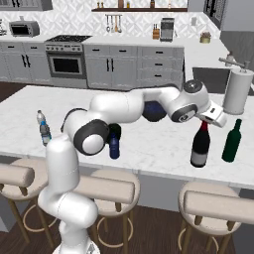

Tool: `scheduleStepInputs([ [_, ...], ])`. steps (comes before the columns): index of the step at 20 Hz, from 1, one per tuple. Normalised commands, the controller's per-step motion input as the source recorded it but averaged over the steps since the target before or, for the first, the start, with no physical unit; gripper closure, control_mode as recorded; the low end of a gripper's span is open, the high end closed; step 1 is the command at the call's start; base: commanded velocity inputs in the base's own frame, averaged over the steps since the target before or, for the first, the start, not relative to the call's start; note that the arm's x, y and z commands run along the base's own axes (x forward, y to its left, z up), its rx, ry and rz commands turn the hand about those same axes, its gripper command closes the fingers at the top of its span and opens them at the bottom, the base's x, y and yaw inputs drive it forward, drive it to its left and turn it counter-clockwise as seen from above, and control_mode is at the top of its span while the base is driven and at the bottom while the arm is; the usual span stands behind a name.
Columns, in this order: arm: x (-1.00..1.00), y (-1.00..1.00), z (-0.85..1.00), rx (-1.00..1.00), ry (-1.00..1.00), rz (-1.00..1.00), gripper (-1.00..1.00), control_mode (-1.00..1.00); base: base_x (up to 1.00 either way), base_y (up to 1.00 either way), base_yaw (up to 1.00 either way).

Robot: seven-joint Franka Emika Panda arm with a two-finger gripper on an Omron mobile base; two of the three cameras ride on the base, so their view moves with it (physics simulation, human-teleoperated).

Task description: Move the plastic bottles in the middle to the plastics group, and the glass bottles in the middle to the glass group.

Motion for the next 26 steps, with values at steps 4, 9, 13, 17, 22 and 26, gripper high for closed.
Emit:
scheduleStepInputs([
  [4,0.47,-0.10,0.00,0.00,0.00,0.00,1.00,-1.00,0.00,0.00,0.00],
  [9,0.24,-0.14,0.00,0.03,0.00,0.00,1.00,-1.00,0.00,0.00,0.00],
  [13,0.01,-0.14,-0.05,0.02,0.01,0.00,1.00,-1.00,0.00,0.00,0.00],
  [17,0.00,0.00,-0.34,0.00,0.00,0.00,1.00,-1.00,0.00,0.00,0.00],
  [22,0.00,0.00,-0.45,0.00,0.00,0.00,1.00,-1.00,0.00,0.00,0.00],
  [26,0.00,0.00,-0.11,0.00,0.00,0.00,1.00,-1.00,0.00,0.00,0.00],
])
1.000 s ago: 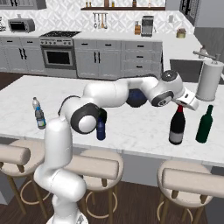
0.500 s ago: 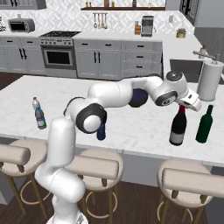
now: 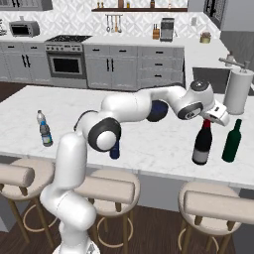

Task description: Move the plastic bottles in the middle to the plastics group, and the glass bottles in the middle to the glass group.

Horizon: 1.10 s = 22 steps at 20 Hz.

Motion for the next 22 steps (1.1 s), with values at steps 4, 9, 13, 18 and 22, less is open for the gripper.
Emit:
scheduleStepInputs([
  [4,0.00,0.00,0.00,0.00,0.00,0.00,-1.00,-1.00,0.00,0.00,0.00],
  [9,-0.02,0.00,0.00,0.00,0.00,0.00,-1.00,-1.00,0.00,0.00,0.00],
  [13,-0.34,0.17,0.25,0.00,-0.06,0.00,-1.00,-1.00,0.00,0.00,0.00],
  [18,-0.30,0.86,0.32,-0.05,-0.06,0.03,-1.00,-1.00,0.00,0.00,0.00],
  [22,-0.31,1.00,0.17,-0.07,0.00,0.10,-1.00,-1.00,0.00,0.00,0.00],
])
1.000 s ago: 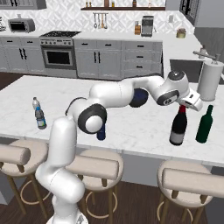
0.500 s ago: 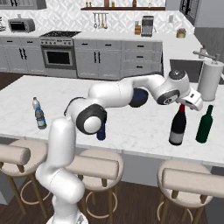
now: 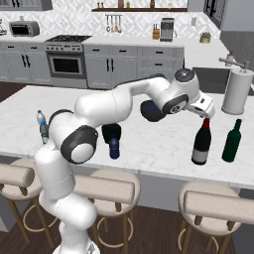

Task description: Move the plastic bottles in the middle to the plastics group, and the glass bottles in the middle to the glass group.

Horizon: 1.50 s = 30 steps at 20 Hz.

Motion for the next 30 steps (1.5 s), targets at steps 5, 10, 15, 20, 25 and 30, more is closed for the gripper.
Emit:
scheduleStepInputs([
  [5,-0.03,1.00,0.13,-0.04,0.00,0.11,-1.00,-1.00,0.00,0.00,0.00],
  [10,-0.01,1.00,0.49,0.00,0.00,0.12,-1.00,-1.00,0.00,0.00,0.00],
  [15,0.00,1.00,0.21,0.00,0.10,0.16,-1.00,-1.00,0.00,0.00,0.00],
  [20,-0.03,1.00,0.00,0.00,0.15,0.19,-1.00,-1.00,0.00,0.00,0.00],
  [25,0.00,1.00,-0.01,0.00,0.10,0.09,-1.00,-1.00,0.00,0.00,0.00],
  [30,0.08,0.97,-0.26,-0.01,0.08,0.01,-1.00,-1.00,0.00,0.00,0.00],
])
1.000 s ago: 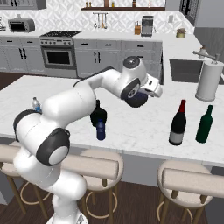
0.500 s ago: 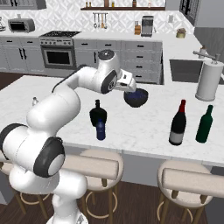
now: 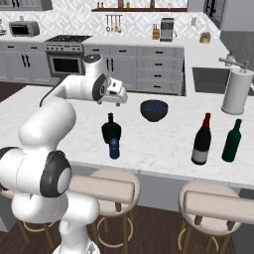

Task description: Move the plastic bottles in the middle to the plastics group, and the glass bottles in the middle to the glass group.

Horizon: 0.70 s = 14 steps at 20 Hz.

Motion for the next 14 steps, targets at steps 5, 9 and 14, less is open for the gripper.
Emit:
scheduleStepInputs([
  [5,0.16,0.62,-0.36,0.00,0.05,0.00,-1.00,-1.00,0.00,0.00,0.00],
  [9,0.18,0.48,-0.38,0.00,0.01,0.00,-1.00,-1.00,0.00,0.00,0.00],
  [14,0.31,0.05,-0.31,0.00,0.00,0.00,-1.00,-1.00,0.00,0.00,0.00],
])
